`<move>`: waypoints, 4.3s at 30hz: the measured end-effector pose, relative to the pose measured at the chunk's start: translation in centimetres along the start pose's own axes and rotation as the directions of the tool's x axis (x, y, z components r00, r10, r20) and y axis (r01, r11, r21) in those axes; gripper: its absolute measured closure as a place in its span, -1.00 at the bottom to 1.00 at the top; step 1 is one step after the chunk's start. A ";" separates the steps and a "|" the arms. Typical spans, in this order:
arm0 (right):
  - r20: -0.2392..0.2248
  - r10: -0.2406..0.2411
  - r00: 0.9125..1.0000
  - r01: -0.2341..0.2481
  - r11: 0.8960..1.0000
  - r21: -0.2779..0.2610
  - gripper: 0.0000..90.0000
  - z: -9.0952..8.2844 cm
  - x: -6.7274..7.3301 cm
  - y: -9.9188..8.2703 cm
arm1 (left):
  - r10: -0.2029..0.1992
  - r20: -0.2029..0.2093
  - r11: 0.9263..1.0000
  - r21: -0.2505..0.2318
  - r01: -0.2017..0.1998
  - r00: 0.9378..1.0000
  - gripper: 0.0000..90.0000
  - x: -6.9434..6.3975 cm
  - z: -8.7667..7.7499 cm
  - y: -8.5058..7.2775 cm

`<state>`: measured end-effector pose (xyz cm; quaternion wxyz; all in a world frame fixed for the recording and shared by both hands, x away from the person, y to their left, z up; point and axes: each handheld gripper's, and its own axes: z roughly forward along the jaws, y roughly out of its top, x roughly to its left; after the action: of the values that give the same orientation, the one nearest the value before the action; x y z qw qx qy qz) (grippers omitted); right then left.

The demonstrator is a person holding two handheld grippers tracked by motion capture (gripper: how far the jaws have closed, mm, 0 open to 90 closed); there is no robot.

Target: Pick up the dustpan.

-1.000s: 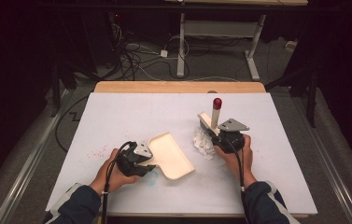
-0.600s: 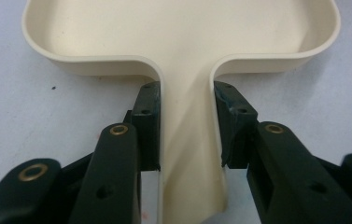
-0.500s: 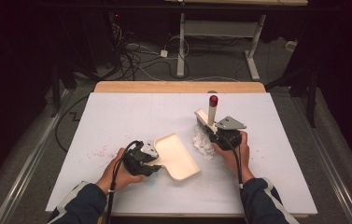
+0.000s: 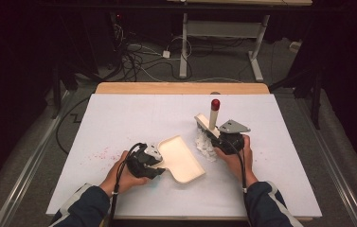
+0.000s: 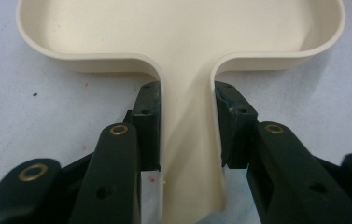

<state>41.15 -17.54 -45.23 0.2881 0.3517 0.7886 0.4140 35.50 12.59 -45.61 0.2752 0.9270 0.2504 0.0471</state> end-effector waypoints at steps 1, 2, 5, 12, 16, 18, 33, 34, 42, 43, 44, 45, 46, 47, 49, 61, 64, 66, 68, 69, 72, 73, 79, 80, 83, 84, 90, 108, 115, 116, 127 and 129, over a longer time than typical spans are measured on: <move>-0.003 0.003 1.000 -0.003 1.000 0.003 0.50 0.0 0.0 0.0 | -0.003 -0.001 1.000 -0.004 0.003 1.000 0.42 -0.1 0.0 0.0; 0.002 0.007 1.000 -0.007 1.000 0.006 0.50 -0.1 0.1 0.0 | -0.003 -0.003 1.000 -0.004 0.003 1.000 0.42 -0.1 0.0 0.1; 0.003 0.005 1.000 -0.005 1.000 0.014 0.50 -0.3 0.4 -0.1 | -0.001 -0.004 1.000 -0.001 0.001 1.000 0.42 -0.2 0.0 0.5; -0.006 0.015 1.000 -0.015 1.000 0.020 0.50 -0.5 1.0 0.0 | -0.005 -0.004 1.000 0.001 0.005 1.000 0.42 -0.6 0.5 1.5; -0.011 0.014 1.000 -0.014 1.000 0.020 0.50 -0.5 1.4 0.0 | -0.010 -0.003 1.000 0.002 0.010 1.000 0.41 -0.7 0.6 1.6; -0.013 0.018 1.000 -0.018 1.000 0.024 0.50 -0.6 1.6 0.0 | -0.006 -0.003 1.000 0.006 0.006 1.000 0.41 -0.6 0.5 1.6; -0.064 0.008 0.998 -0.007 1.000 0.006 0.50 -1.2 6.1 0.5 | -0.042 -0.020 0.999 0.002 0.042 0.999 0.41 -1.2 1.1 2.5; -0.070 -0.004 0.998 0.004 1.000 0.003 0.50 -1.2 6.5 0.6 | -0.042 -0.022 0.999 0.004 0.042 0.999 0.41 -1.2 1.2 2.6; -0.100 -0.028 0.995 0.026 1.000 -0.016 0.50 -1.9 7.7 1.1 | -0.048 -0.023 0.999 -0.004 0.048 0.999 0.41 -1.2 1.1 2.5; -0.105 -0.025 0.994 0.023 1.000 -0.019 0.50 -1.9 7.7 1.1 | -0.049 -0.022 0.999 -0.005 0.049 0.999 0.41 -1.2 1.1 2.5; -0.109 -0.025 0.994 0.023 1.000 -0.021 0.50 -2.0 7.7 1.2 | -0.049 -0.024 0.999 -0.005 0.048 0.999 0.41 -1.2 1.1 2.5; -0.112 -0.020 0.994 0.017 1.000 -0.026 0.50 -2.2 7.7 1.3 | -0.046 -0.025 0.999 -0.004 0.046 0.999 0.41 -1.2 1.1 2.5; -0.114 -0.021 0.993 0.018 0.999 -0.032 0.50 -2.4 7.7 1.4 | -0.044 -0.026 0.999 -0.004 0.044 0.999 0.41 -1.2 1.1 2.5; -0.118 -0.015 0.993 0.010 0.999 -0.037 0.50 -2.5 7.6 1.6 | -0.045 -0.025 0.999 -0.006 0.045 0.999 0.41 -1.2 1.1 2.5; -0.120 -0.007 0.993 0.001 0.999 -0.052 0.50 -2.9 7.4 1.8 | -0.046 -0.025 0.999 -0.008 0.046 0.999 0.41 -1.1 1.1 2.5; -0.119 0.047 0.992 -0.059 0.993 -0.101 0.50 -4.7 5.3 2.6 | -0.048 -0.024 0.999 -0.005 0.048 0.999 0.41 -0.9 1.1 2.4; -0.131 0.083 0.988 -0.098 0.989 -0.111 0.50 -5.2 4.6 2.8 | -0.046 -0.025 0.999 -0.002 0.046 0.999 0.41 -0.9 1.2 2.4; -0.127 0.090 0.988 -0.106 0.987 -0.124 0.50 -5.7 4.2 3.0 | -0.044 -0.026 0.999 -0.001 0.044 0.999 0.41 -0.9 1.2 2.4; -0.127 0.093 0.987 -0.110 0.985 -0.130 0.50 -6.1 3.8 3.1 | -0.044 -0.026 0.999 -0.003 0.044 0.999 0.41 -0.9 1.2 2.3; -0.122 0.095 0.988 -0.111 0.986 -0.128 0.50 -6.2 3.6 3.1 | -0.044 -0.027 0.999 -0.002 0.043 0.999 0.41 -0.9 1.2 2.4; -0.121 0.108 0.987 -0.121 0.987 -0.104 0.50 -6.2 3.4 2.8 | -0.038 -0.029 0.999 0.010 0.038 0.999 0.41 -0.9 1.1 2.4; -0.115 0.102 0.988 -0.114 0.988 -0.103 0.50 -6.1 3.3 2.7 | -0.035 -0.028 0.999 0.010 0.035 0.999 0.41 -0.9 1.0 2.3; -0.088 0.097 0.991 -0.104 0.991 -0.079 0.50 -6.0 2.5 2.3 | -0.042 -0.027 0.999 0.007 0.042 0.999 0.41 -0.7 0.8 2.2; -0.084 0.099 0.992 -0.105 0.992 -0.069 0.50 -5.9 2.3 2.1 | -0.041 -0.027 0.999 0.008 0.042 0.999 0.41 -0.6 0.7 2.1; -0.068 0.084 0.994 -0.087 0.995 -0.040 0.50 -5.5 2.1 1.7 | -0.047 -0.027 0.999 0.008 0.047 0.999 0.41 -0.5 0.7 2.0; -0.067 0.078 0.995 -0.080 0.996 -0.027 0.50 -5.3 2.1 1.6 | -0.047 -0.028 0.999 0.006 0.047 0.998 0.41 -0.5 0.6 1.9; -0.099 0.032 0.995 -0.030 0.999 0.021 0.50 -4.4 2.9 1.0 | -0.052 -0.031 0.999 0.008 0.053 0.998 0.41 -0.4 0.6 1.8; -0.100 -0.043 0.994 0.042 0.999 -0.013 0.50 -4.5 4.1 1.7 | -0.061 -0.035 0.998 0.017 0.062 0.998 0.41 -0.1 0.2 1.2; -0.061 -0.005 0.998 0.005 1.000 0.006 0.50 -3.6 2.7 1.2 | -0.086 -0.037 0.996 0.020 0.087 0.996 0.41 0.4 -0.5 0.0; -0.062 -0.003 0.998 0.003 1.000 0.003 0.50 -3.6 2.6 1.1 | -0.089 -0.038 0.996 0.021 0.090 0.995 0.41 0.5 -0.6 -0.2; -0.102 0.000 0.995 0.000 1.000 0.002 0.50 -4.7 2.3 1.4 | -0.126 -0.056 0.992 0.018 0.127 0.990 0.41 1.3 -1.2 -1.3; -0.111 0.001 0.994 -0.001 1.000 0.002 0.50 -5.0 2.2 1.5 | -0.131 -0.061 0.991 0.017 0.133 0.989 0.41 1.5 -1.4 -1.5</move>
<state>36.58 -17.39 -41.84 0.2433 0.3285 0.8036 0.4325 35.80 15.05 -45.35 0.2604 0.9094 0.3198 0.0537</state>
